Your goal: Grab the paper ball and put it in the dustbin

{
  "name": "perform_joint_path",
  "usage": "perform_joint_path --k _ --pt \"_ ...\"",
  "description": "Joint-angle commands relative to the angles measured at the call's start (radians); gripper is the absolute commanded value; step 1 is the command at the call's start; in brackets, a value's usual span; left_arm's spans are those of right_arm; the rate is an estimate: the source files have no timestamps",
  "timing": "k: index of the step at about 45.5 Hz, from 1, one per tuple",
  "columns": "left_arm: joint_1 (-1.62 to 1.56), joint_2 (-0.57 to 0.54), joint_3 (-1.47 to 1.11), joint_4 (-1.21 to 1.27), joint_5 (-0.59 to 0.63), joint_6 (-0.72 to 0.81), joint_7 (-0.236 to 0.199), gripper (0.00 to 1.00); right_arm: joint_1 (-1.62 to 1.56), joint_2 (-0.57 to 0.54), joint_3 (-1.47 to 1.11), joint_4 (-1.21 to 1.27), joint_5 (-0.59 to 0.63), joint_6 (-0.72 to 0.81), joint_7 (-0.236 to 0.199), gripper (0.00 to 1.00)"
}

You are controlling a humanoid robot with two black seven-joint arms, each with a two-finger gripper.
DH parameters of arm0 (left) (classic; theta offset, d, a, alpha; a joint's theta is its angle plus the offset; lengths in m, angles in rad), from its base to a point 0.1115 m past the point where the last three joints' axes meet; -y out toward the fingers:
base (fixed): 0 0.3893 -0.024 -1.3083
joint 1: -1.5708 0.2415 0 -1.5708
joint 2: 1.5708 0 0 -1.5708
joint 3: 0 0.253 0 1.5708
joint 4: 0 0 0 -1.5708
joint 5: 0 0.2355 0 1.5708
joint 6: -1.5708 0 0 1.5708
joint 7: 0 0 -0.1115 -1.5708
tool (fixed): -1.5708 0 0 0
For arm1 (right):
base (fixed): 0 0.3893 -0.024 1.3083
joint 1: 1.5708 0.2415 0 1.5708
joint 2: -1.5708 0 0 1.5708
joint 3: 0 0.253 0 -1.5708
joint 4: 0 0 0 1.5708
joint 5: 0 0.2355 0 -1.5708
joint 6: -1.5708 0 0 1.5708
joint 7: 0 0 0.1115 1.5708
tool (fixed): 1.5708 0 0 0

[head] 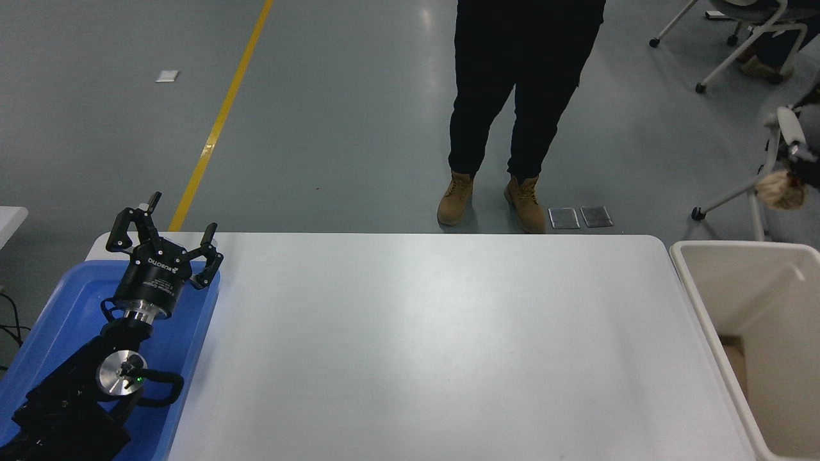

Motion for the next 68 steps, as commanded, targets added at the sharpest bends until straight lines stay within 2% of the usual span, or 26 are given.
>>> perform_joint_path --k 1,18,27,38,39,41,43,48,59,68 --pt "0.000 0.000 0.000 0.002 0.000 0.000 0.000 0.98 -0.188 0.006 0.004 -0.082 0.056 -0.119 -0.069 0.00" --pt "0.000 0.000 0.000 0.000 0.000 0.000 0.000 0.98 -0.420 0.104 0.033 -0.083 0.240 -0.306 -0.109 0.00" --pt "0.000 0.000 0.000 0.000 0.000 0.000 0.000 0.98 -0.489 0.152 0.090 -0.088 0.244 -0.340 -0.109 0.00" --pt "0.000 0.000 0.000 0.000 0.000 0.000 0.000 0.98 -0.495 0.153 0.090 -0.088 0.247 -0.343 -0.109 0.00" --pt "0.000 0.000 0.000 0.002 0.000 0.000 0.000 0.98 -0.495 0.153 0.090 -0.088 0.247 -0.344 -0.109 0.05" --pt "0.000 0.000 0.000 0.000 0.000 0.000 0.000 0.98 -0.494 0.153 0.090 -0.088 0.248 -0.347 -0.109 0.32" --pt "0.000 0.000 0.000 0.000 0.000 0.000 0.000 0.98 -0.494 0.153 0.085 -0.086 0.248 -0.355 -0.108 0.55" --pt "0.000 0.000 0.000 0.000 0.000 0.000 0.000 0.98 -0.492 0.153 0.079 -0.085 0.251 -0.396 -0.107 1.00" --pt "0.000 0.000 0.000 0.000 0.000 0.000 0.000 0.98 -0.463 0.138 0.075 -0.019 0.251 -0.393 -0.107 1.00" --pt "0.000 0.000 0.000 0.000 0.000 0.000 0.000 0.98 -0.325 0.020 0.073 0.136 0.248 -0.383 -0.106 1.00"
